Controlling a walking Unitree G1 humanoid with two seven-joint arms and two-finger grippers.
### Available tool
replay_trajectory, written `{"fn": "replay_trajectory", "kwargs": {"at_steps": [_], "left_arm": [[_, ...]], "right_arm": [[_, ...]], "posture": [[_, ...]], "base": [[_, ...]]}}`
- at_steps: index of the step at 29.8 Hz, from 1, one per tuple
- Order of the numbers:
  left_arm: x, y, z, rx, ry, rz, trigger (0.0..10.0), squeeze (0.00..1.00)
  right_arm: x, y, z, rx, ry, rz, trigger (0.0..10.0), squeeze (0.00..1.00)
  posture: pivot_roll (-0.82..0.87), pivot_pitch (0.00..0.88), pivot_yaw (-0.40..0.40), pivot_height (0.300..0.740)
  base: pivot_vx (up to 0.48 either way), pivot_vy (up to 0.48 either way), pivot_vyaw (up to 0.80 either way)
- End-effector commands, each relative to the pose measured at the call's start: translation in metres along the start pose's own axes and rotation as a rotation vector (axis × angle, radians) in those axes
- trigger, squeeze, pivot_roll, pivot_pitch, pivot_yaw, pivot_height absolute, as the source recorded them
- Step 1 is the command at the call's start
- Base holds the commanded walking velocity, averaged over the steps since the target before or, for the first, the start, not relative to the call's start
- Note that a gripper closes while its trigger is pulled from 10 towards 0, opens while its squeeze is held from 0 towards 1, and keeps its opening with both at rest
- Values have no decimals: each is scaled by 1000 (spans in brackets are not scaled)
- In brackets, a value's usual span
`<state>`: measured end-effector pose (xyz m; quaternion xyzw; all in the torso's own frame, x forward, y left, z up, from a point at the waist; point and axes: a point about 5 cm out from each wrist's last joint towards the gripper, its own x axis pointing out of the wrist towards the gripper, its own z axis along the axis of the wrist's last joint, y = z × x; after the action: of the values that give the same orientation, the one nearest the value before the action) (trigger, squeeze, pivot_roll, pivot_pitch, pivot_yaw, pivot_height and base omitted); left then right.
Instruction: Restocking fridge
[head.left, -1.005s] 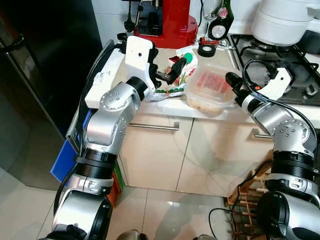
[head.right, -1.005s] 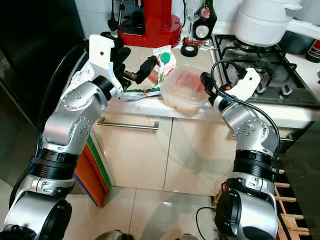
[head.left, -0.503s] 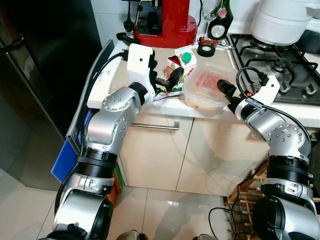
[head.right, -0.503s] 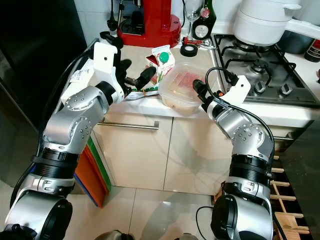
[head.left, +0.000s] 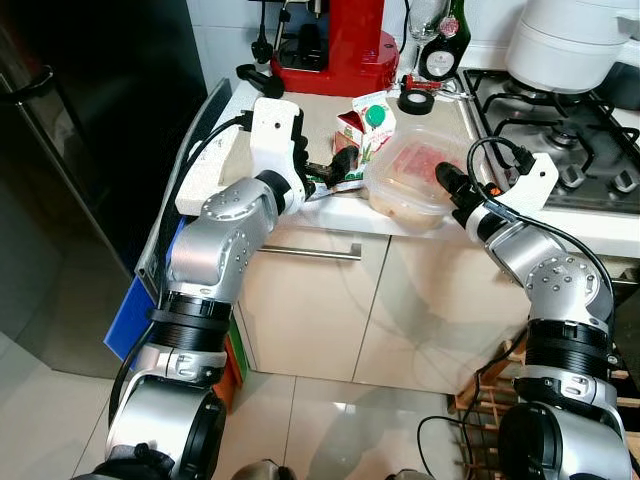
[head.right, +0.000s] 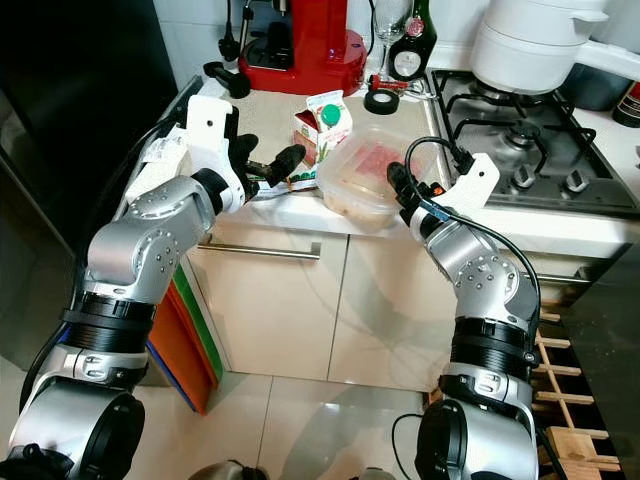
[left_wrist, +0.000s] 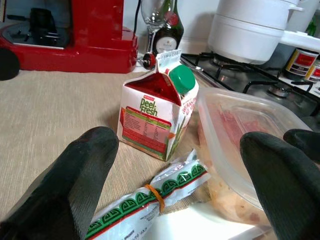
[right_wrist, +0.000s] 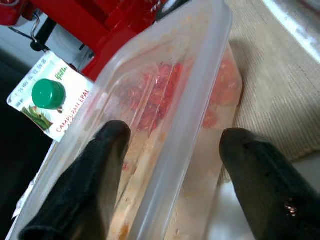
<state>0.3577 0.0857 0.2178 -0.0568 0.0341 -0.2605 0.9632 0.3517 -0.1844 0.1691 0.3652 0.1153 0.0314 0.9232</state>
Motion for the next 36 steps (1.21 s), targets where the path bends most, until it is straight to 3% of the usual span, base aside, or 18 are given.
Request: {"fn": "replay_trajectory", "kwargs": {"at_steps": [1, 17, 18, 27, 31, 32, 33, 35, 36], "left_arm": [[2, -2, 2, -4, 13, -11, 10000, 0], [2, -3, -1, -42, 43, -23, 10000, 0], [2, -3, -1, -42, 46, -23, 10000, 0], [1, -3, -2, -37, 49, -19, 10000, 0], [1, -2, -1, -28, 33, -16, 10000, 0], [1, -2, -1, 4, 21, -10, 10000, 0], [-1, 0, 1, 112, -30, 26, 10000, 0], [-2, 1, 3, 179, -70, 51, 10000, 0], [-3, 1, 3, 182, -84, 57, 10000, 0]], "right_arm": [[-2, -10, -4, -13, 14, -62, 0, 0], [-6, -9, 9, 43, -88, -41, 0, 0], [-8, -6, 20, 52, -162, -22, 0, 0], [-18, 7, 57, 43, -399, 45, 0, 0], [-22, 9, 65, -22, -459, 33, 0, 0], [-24, 11, 67, -79, -496, 28, 0, 0], [-29, 17, 70, -209, -567, 17, 0, 0], [-32, 20, 69, -302, -604, 8, 0, 0], [-33, 23, 67, -306, -607, 19, 0, 0]], "posture": [[-117, 0, 13, 740], [-121, 0, 15, 740], [-121, 0, 16, 740], [-119, 0, 14, 740], [-119, 0, 14, 740], [-118, 0, 13, 740], [-118, 0, 13, 740], [-120, 0, 15, 740], [-120, 0, 14, 740]], "base": [[0, 0, 0], [0, 0, 0], [0, 0, 0], [0, 0, 0], [0, 0, 0], [0, 0, 0], [0, 0, 0], [0, 0, 0], [0, 0, 0]]}}
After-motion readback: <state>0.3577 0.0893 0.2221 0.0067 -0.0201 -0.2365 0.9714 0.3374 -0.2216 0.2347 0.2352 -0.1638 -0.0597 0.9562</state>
